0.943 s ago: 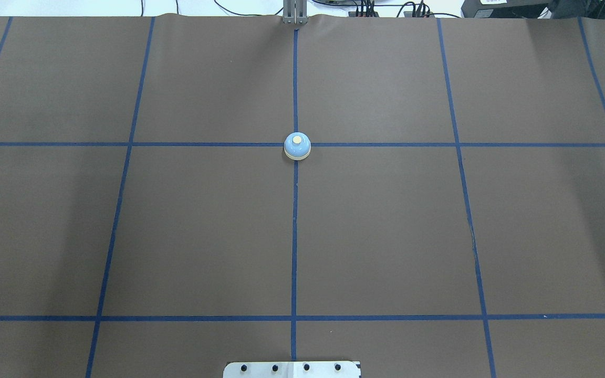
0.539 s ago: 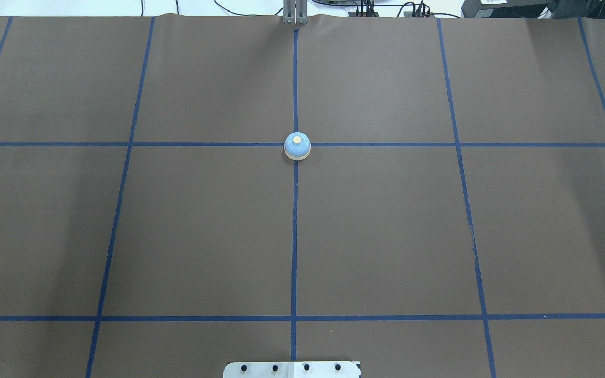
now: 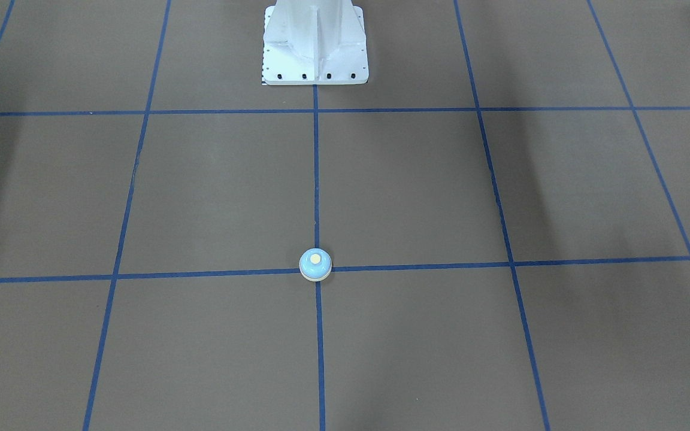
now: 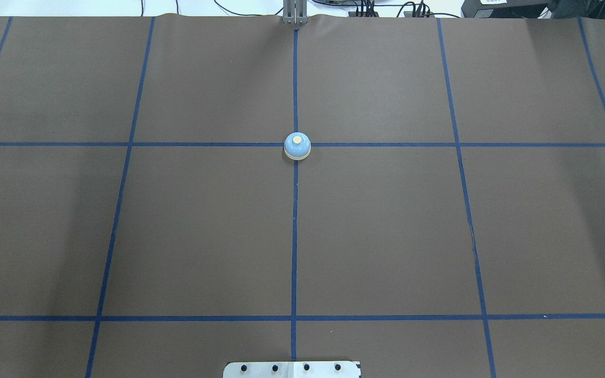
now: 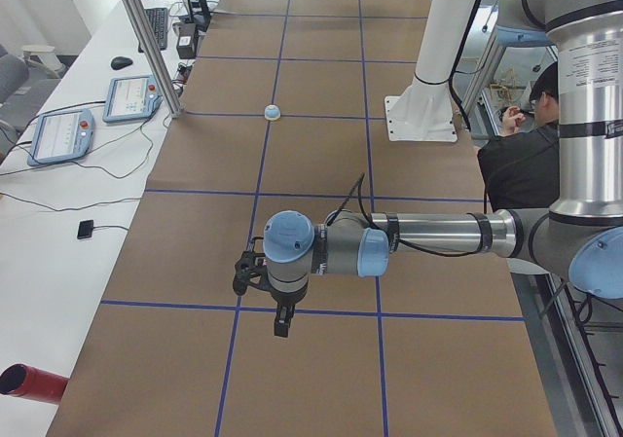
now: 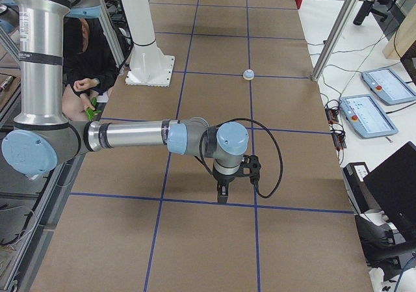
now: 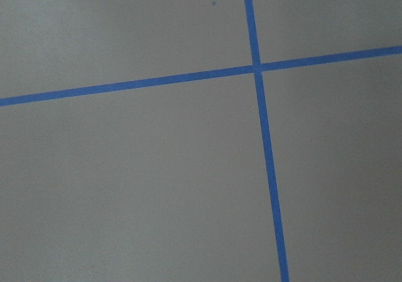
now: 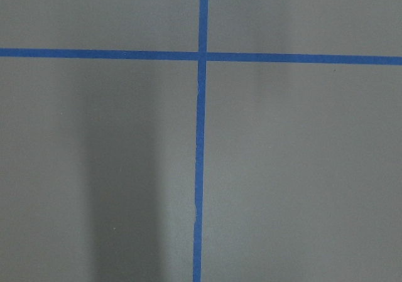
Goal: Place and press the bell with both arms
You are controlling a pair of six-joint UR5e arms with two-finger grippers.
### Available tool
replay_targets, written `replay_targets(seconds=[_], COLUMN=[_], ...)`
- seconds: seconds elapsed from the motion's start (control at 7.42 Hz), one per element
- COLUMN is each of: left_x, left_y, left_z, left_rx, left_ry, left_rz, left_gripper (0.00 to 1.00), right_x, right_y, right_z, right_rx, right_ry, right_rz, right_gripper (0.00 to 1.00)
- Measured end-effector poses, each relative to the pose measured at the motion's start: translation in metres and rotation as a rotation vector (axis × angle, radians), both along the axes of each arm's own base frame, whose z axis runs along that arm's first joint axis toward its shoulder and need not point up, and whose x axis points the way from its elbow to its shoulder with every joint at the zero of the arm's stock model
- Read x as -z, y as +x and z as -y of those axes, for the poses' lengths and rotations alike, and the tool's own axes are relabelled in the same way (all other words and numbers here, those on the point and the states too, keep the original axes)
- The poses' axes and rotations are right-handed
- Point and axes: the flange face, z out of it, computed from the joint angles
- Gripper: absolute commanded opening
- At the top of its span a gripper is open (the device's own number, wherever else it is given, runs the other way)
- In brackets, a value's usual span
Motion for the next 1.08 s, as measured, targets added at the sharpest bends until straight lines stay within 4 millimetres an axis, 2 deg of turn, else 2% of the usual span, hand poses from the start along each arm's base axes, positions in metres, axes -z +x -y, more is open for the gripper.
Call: replay_targets(seconds=[1.08], left_x=[0.0014], left_y=[0.0002], left_z=[0.0018], left_rx=[0.002], left_ry=[0.001], left_rz=[0.002], left_gripper=[1.0], right_x=[0.0036], right_y=[-0.0016], right_z=[0.0014], right_rx=[0.002], right_ry=[0.009], right_rz=[0.014], right_gripper=[1.0])
